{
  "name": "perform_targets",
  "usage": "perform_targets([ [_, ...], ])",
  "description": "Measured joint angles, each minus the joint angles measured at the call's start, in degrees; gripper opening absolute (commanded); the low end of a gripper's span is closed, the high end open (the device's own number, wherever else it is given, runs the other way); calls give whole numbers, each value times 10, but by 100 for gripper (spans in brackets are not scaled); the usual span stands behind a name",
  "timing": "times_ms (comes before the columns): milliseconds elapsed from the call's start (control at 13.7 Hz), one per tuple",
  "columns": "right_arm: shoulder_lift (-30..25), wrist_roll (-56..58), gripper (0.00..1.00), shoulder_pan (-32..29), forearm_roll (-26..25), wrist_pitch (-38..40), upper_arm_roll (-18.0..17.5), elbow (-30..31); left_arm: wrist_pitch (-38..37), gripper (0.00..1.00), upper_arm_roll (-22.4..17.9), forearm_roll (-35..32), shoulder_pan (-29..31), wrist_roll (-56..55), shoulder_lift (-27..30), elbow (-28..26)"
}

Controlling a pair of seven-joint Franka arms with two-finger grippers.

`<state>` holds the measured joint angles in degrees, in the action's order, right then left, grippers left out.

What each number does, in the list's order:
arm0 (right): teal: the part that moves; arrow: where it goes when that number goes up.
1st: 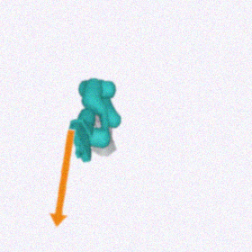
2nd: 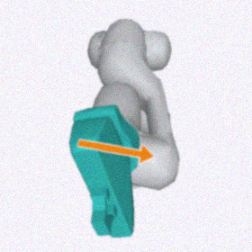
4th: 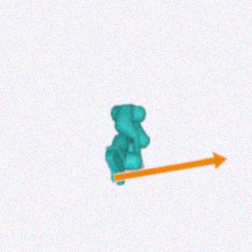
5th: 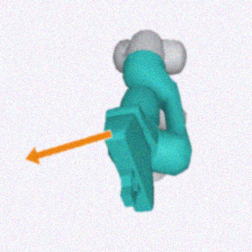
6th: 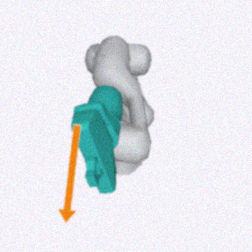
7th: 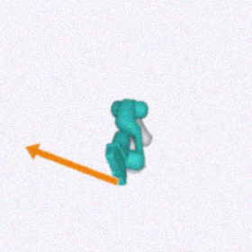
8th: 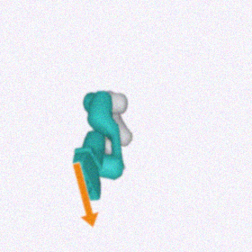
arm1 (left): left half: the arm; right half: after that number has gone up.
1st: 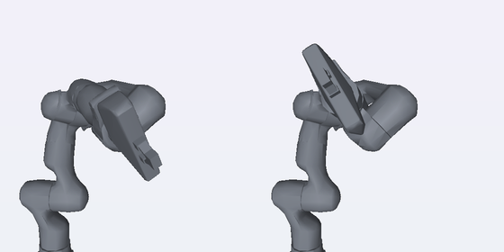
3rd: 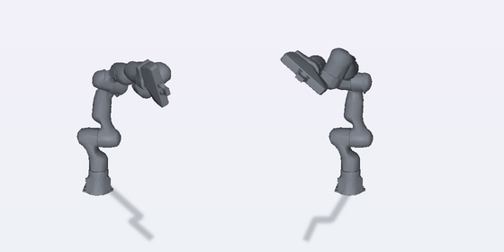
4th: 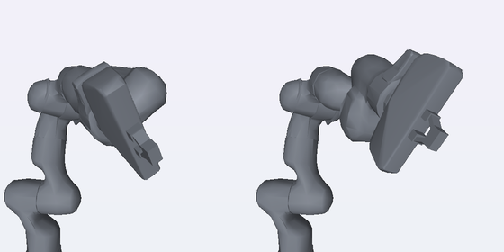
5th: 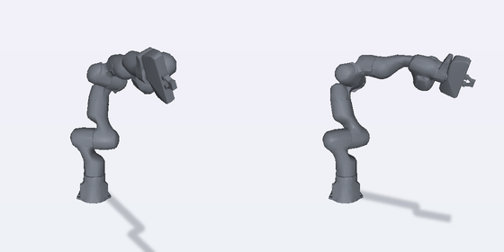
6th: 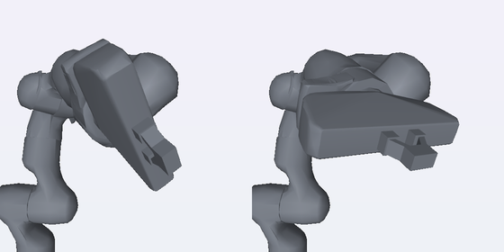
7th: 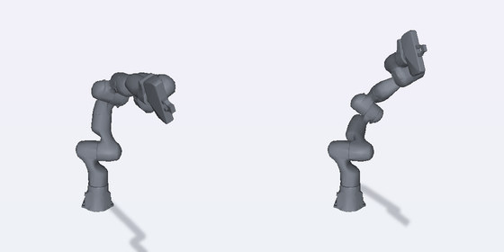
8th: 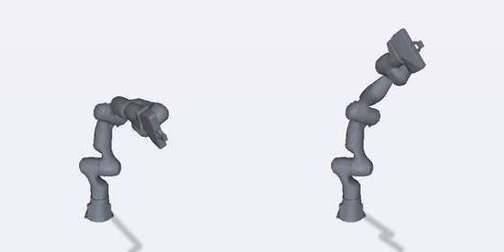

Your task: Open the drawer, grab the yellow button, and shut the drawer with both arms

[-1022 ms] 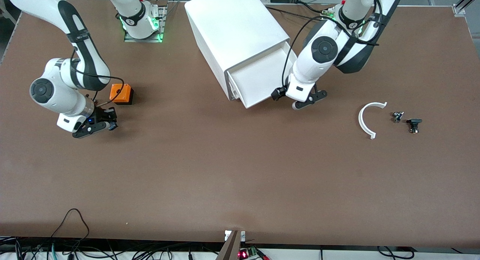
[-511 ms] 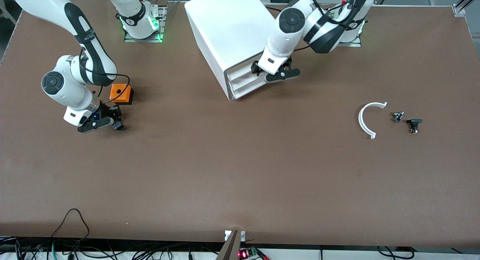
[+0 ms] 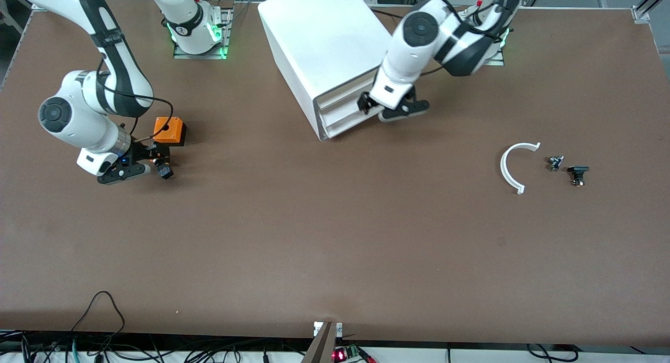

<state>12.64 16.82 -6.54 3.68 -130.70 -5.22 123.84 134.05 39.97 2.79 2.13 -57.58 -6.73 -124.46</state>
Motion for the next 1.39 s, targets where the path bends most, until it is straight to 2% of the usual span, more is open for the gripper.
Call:
perform_targets([
  [146,-17,-47,100,1,30,116,-16,-69,6,100,-71,-8,21,88,12,20],
  [292,-24,-72,100,1,34,178,-23,-122,-15,100,-137,-8,34,221,28,45],
  [584,-30,-113,100,11,21,292,-32,-248,-193,100,-263,-8,39,463,73,147],
  [730,-32,-126,100,35,-40,339,-34,-320,-282,100,-304,-8,39,535,100,191],
  [803,-33,-129,100,46,-68,353,-35,-350,-313,100,-313,-8,39,552,114,202],
  [949,-33,-136,100,52,-90,363,-30,-382,-354,100,-317,-8,39,561,129,214],
  [1022,-33,-138,100,53,-93,365,-13,-387,-362,100,-317,-8,38,561,130,218],
  [1242,-32,-134,100,63,-90,368,74,-384,-363,100,-315,-8,36,563,126,220],
  [1388,-32,-133,100,73,-81,368,99,-379,-363,100,-315,-8,35,565,124,221],
])
